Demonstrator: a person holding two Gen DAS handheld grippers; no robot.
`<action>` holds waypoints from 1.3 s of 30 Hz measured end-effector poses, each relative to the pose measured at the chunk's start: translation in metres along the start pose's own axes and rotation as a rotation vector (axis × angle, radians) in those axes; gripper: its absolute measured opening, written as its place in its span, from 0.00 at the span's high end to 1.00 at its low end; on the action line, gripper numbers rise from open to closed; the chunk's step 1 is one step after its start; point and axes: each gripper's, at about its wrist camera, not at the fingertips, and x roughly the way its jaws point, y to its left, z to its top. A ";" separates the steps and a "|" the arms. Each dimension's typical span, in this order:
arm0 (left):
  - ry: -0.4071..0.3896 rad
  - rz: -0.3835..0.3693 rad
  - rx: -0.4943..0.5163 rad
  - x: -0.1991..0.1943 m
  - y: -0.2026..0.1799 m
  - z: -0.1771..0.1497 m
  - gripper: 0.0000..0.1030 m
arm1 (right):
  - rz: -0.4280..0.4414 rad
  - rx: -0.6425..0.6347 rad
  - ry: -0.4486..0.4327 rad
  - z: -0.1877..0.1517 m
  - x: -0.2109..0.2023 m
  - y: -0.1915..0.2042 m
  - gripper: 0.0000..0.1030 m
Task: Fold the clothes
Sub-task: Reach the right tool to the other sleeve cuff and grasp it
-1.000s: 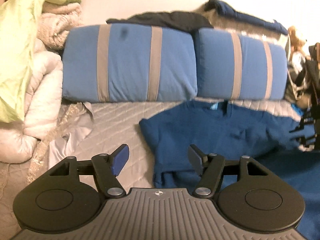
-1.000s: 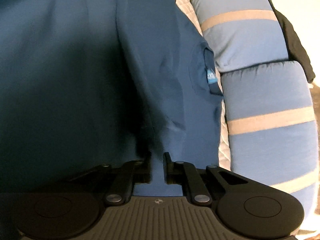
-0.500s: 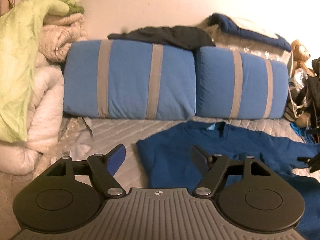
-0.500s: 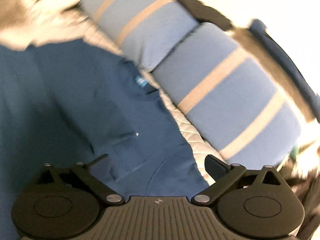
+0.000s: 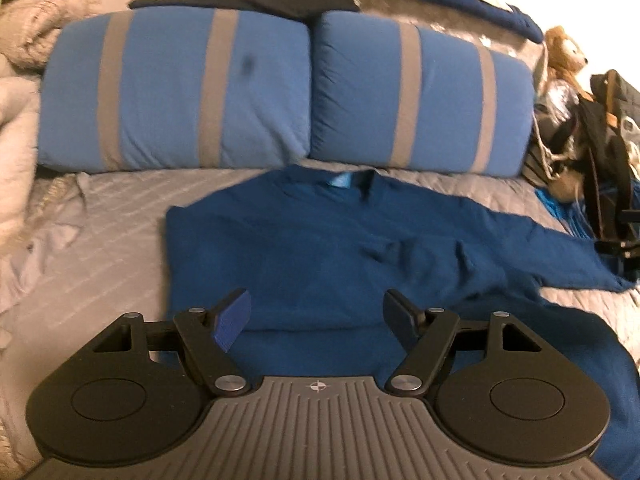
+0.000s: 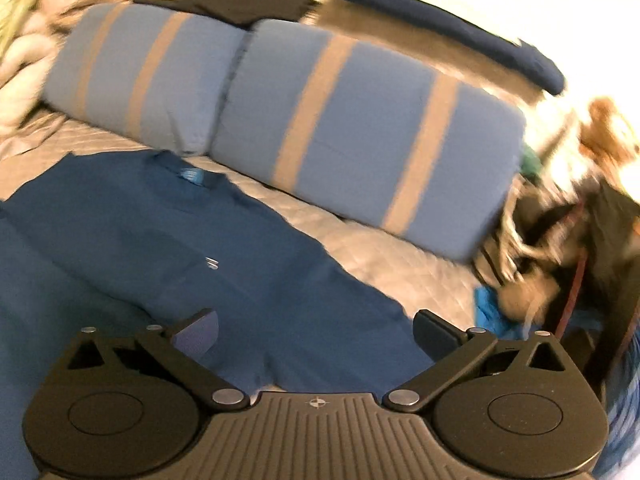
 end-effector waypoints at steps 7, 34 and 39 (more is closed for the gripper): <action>0.062 -0.024 0.045 0.023 -0.020 -0.015 0.30 | -0.200 0.240 0.083 -0.028 -0.006 -0.051 0.00; 0.077 -0.094 -0.053 0.026 -0.008 -0.017 0.30 | -0.278 0.915 -0.008 -0.227 -0.017 -0.213 0.52; 0.079 -0.129 -0.091 0.027 -0.003 -0.017 0.30 | -0.220 1.081 -0.045 -0.242 -0.001 -0.234 0.63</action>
